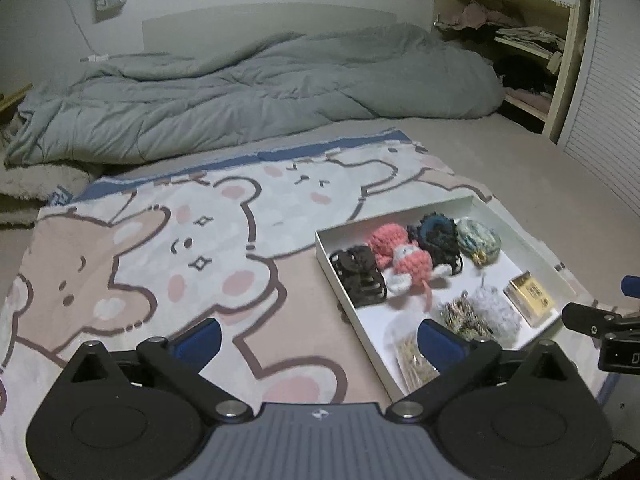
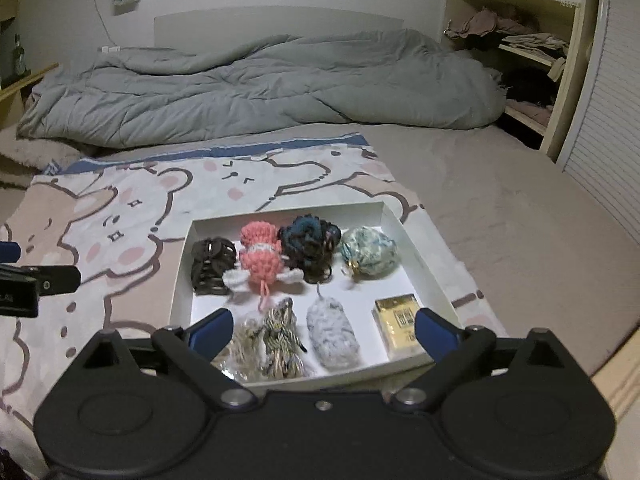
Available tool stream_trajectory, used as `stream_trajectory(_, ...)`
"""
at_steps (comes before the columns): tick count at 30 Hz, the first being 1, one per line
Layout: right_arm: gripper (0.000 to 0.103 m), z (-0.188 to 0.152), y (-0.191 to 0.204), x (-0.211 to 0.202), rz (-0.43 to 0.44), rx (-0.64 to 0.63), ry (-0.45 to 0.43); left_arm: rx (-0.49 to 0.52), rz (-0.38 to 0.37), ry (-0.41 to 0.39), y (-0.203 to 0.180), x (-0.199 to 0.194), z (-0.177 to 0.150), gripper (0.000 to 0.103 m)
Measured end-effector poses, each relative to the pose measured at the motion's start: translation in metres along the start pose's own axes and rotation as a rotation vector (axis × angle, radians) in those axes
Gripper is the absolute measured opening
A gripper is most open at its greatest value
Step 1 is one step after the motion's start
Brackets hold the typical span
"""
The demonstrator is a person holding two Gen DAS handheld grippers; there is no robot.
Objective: Organize objects
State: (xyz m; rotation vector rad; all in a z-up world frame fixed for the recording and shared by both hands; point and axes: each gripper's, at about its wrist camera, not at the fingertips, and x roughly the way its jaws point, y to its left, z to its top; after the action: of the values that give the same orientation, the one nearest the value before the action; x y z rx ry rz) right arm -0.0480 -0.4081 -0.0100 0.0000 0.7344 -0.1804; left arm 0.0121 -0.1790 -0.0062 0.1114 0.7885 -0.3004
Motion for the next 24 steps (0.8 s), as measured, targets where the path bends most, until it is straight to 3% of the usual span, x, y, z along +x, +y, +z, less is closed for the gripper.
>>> stream_trajectory(12,0.103,-0.019,0.009,-0.014,-0.012,0.019,-0.026,0.035,0.034,-0.013,0.002,-0.01,-0.015,0.103)
stream_trajectory(24,0.103,-0.023,0.008,-0.014,-0.037,0.069,-0.03,0.07,0.007,0.014,0.0,-0.007,-0.021,0.103)
